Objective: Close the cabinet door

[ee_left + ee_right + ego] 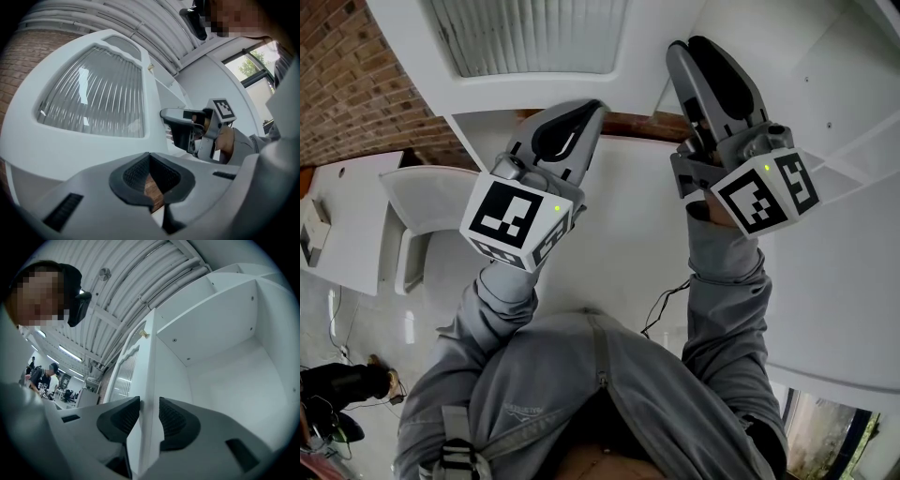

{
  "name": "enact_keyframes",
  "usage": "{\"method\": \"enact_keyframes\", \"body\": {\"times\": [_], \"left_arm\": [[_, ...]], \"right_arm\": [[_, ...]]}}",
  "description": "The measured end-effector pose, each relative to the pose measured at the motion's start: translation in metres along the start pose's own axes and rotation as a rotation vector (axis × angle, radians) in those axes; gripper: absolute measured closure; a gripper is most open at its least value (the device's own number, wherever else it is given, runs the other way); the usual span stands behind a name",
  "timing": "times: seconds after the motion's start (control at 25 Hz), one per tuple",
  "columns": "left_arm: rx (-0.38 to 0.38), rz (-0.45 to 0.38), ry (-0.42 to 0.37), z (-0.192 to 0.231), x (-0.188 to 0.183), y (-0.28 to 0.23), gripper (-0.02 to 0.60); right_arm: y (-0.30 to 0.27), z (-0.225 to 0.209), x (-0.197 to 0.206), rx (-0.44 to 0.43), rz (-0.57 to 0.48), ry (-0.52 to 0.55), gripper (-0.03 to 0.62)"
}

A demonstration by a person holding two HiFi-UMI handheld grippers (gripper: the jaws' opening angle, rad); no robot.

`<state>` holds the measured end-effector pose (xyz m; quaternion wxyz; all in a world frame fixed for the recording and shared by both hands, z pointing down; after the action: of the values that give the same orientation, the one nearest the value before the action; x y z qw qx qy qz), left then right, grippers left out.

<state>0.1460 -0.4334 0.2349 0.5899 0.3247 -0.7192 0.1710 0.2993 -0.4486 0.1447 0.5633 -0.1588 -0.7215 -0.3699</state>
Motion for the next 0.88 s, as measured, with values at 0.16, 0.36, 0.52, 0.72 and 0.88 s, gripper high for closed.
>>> {"method": "enact_keyframes", "body": {"times": [0.16, 0.36, 0.52, 0.72, 0.88], "left_arm": [[0.003, 0.008, 0.005, -0.003, 0.0, 0.006, 0.575], [0.001, 0.007, 0.002, -0.009, -0.006, 0.025, 0.575], [-0.008, 0.005, 0.008, -0.008, -0.01, 0.048, 0.575], [-0.017, 0.01, 0.018, -0.003, -0.008, 0.079, 0.575], [-0.015, 0.021, 0.026, 0.001, -0.002, 0.107, 0.575]], "right_arm": [[-0.002, 0.003, 0.0, 0.073, 0.005, 0.077, 0.451], [0.002, 0.011, 0.003, 0.123, -0.001, 0.084, 0.497], [0.01, 0.025, 0.008, 0.18, 0.018, 0.117, 0.498], [0.023, 0.048, 0.035, 0.226, 0.063, 0.083, 0.52], [0.032, 0.074, 0.06, 0.265, 0.099, 0.054, 0.557]]}}
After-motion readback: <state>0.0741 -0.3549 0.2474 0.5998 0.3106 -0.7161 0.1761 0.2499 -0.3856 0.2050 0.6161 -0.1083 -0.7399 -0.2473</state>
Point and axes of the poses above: the fingertips, and each gripper's own axes: y backward along the fingers, z to its left, x out of its underside, the point moved 6 cm from there along y, backward along the fingers, and after that the axes turned 9 degrees about -y, right-handed, at the moved point
